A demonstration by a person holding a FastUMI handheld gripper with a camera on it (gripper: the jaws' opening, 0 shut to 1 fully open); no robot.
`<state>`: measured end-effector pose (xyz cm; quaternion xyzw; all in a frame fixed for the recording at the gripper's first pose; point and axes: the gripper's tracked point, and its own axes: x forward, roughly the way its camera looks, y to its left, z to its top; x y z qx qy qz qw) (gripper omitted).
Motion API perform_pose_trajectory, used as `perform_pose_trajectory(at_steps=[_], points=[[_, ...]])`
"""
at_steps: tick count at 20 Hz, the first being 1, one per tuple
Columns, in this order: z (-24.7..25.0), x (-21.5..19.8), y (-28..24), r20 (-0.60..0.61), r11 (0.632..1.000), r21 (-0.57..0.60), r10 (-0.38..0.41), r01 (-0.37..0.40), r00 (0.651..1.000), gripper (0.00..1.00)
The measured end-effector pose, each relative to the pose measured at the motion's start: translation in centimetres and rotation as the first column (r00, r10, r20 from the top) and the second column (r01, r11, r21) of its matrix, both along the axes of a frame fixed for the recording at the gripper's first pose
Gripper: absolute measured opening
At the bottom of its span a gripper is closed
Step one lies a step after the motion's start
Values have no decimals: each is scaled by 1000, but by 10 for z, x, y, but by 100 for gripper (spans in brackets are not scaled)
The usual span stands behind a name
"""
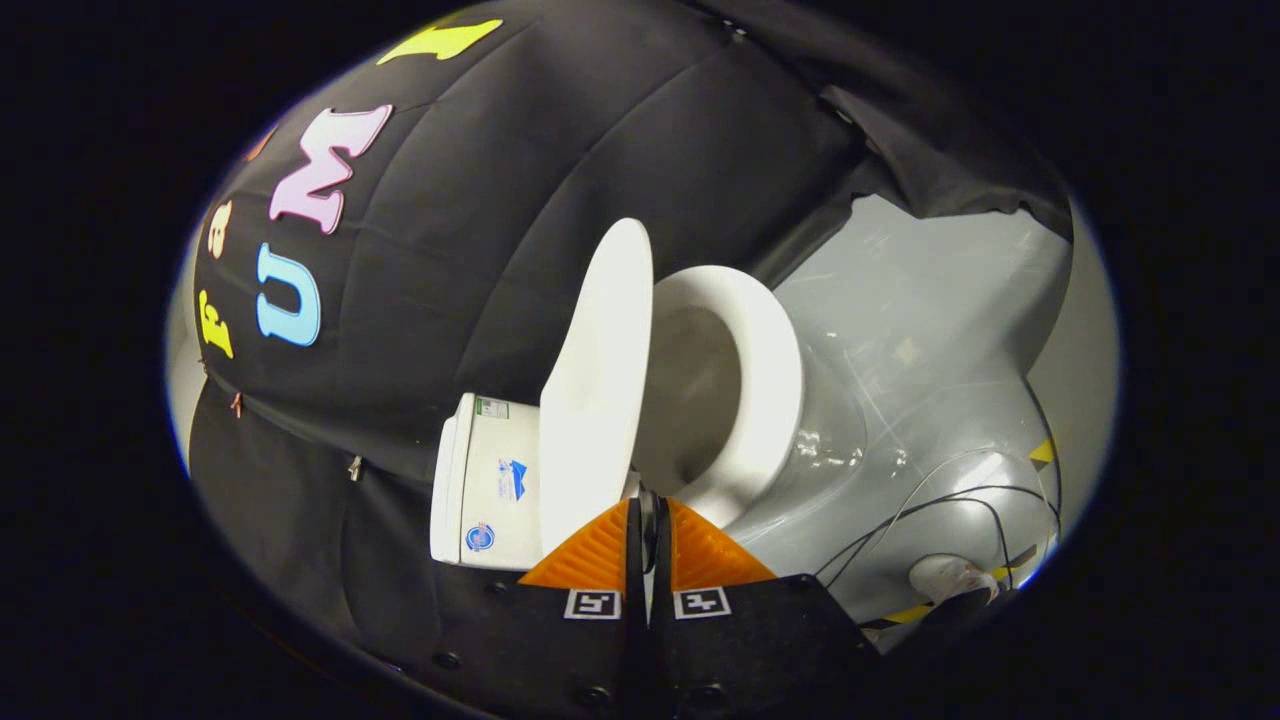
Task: Open the toilet lid.
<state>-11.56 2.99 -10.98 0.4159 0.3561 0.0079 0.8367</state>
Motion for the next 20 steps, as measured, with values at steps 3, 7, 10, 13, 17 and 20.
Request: perform_pose_trajectory(at_steps=[3, 7, 10, 13, 17, 20], points=[[32, 7, 19, 26, 999, -14, 33, -33, 999, 5], [60, 13, 46, 24, 993, -89, 82, -79, 996, 5], [78, 18, 64, 14, 985, -139, 105, -102, 994, 5], [90, 21, 78, -7, 970, -213, 116, -115, 993, 5], [104, 25, 98, -29, 954, -265, 136, -138, 990, 5], [111, 24, 106, -55, 940, -309, 135, -145, 989, 5]])
